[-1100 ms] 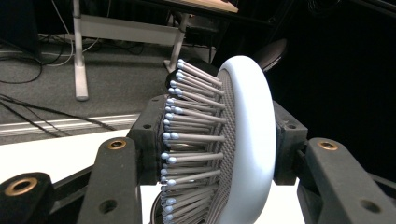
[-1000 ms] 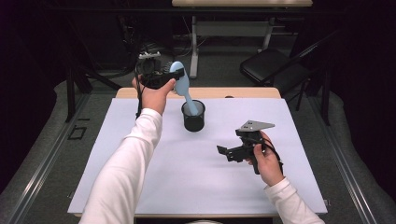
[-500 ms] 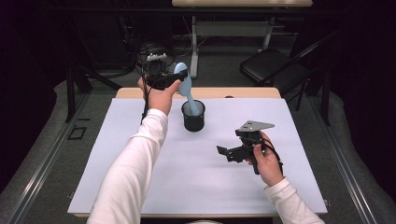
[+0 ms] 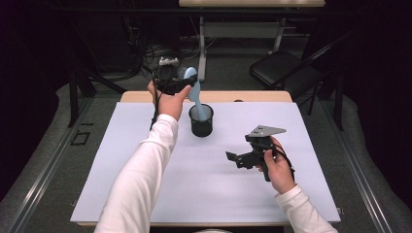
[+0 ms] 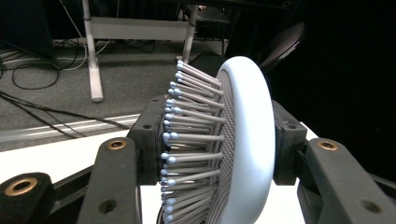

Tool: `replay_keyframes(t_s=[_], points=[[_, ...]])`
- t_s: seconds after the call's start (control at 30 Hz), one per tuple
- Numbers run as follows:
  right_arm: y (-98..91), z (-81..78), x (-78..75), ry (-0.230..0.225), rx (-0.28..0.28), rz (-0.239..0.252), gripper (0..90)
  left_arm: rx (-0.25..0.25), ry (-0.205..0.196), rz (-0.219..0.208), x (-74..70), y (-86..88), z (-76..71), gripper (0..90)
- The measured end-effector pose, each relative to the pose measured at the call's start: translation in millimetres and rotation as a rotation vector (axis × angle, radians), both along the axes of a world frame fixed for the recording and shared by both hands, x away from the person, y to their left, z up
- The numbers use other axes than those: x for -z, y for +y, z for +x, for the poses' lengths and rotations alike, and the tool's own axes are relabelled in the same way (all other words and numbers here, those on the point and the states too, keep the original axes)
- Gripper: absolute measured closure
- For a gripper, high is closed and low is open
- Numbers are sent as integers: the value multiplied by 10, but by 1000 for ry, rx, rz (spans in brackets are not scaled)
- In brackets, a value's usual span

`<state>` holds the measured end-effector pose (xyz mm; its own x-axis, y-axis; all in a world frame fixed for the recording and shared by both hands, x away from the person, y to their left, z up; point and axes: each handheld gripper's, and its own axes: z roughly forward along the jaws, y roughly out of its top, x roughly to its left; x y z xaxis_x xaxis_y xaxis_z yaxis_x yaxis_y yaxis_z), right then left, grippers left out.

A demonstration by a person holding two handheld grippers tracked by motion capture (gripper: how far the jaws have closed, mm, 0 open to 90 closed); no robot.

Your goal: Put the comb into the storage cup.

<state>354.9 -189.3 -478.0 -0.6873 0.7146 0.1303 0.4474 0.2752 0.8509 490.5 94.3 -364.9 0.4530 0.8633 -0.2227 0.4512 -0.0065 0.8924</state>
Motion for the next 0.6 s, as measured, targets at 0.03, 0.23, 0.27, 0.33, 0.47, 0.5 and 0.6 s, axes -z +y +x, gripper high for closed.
replay_keyframes(t_s=[0.03, 0.23, 0.27, 0.33, 0.47, 0.5, 0.6], points=[[0, 0, 0, 0, 0, 0, 0, -2, 1, 2, 5, -4, 2, 497], [-1, 1, 0, -3, 0, 1, 0, -4, 3, 15, 32, -19, 14, 497], [-2, 2, 0, -2, 0, 1, 0, -4, 3, 13, 40, -24, 16, 497], [-3, 2, 0, -3, 0, 0, 0, -5, 8, 13, 52, -29, 19, 497], [0, -1, 0, -1, -1, -1, 0, -4, 15, 25, 78, -43, 26, 497], [1, -1, 1, -1, 0, -2, 0, -4, 15, 25, 84, -48, 27, 497], [2, -1, 1, -2, -1, -2, 0, -1, 18, 31, 95, -61, 30, 497]])
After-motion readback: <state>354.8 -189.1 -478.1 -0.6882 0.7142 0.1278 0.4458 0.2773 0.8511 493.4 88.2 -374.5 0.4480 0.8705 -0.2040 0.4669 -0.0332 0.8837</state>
